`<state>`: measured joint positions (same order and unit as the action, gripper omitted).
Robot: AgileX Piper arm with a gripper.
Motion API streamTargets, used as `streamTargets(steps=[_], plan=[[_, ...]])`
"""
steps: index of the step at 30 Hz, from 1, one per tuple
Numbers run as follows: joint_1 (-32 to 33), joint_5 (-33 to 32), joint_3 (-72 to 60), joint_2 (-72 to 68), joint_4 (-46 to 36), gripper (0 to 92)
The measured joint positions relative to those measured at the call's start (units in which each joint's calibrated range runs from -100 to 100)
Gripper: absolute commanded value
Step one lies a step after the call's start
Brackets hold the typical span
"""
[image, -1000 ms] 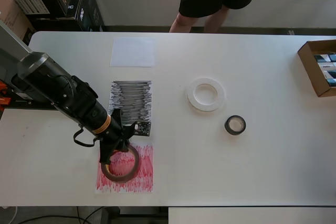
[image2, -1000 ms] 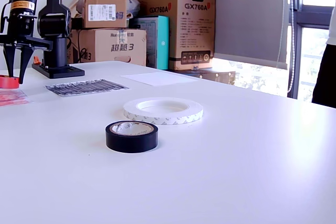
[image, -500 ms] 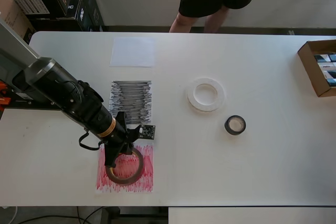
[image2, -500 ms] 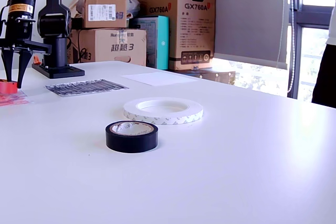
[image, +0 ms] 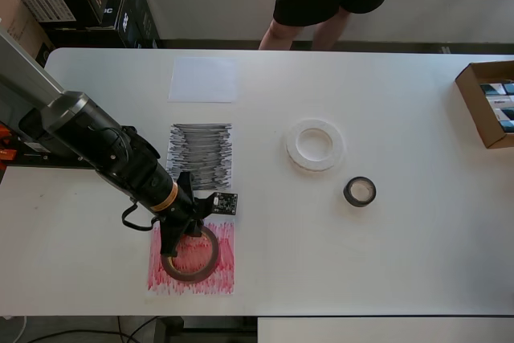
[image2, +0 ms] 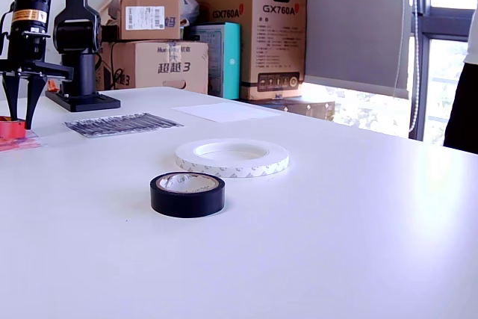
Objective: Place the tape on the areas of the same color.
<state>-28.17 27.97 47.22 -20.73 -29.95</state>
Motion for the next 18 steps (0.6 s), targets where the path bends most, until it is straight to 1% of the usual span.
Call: streamTargets(steps=[5, 13, 15, 18], plan=[[0.0, 0.0, 0.0, 0.0, 0.0, 25.0], [0.0, -0.1, 0.0, 0.1, 0.0, 50.8], [0.0, -0.1, 0.0, 0.1, 0.0, 54.0], [0.0, 0.0, 0.0, 0.4, 0.0, 54.3]])
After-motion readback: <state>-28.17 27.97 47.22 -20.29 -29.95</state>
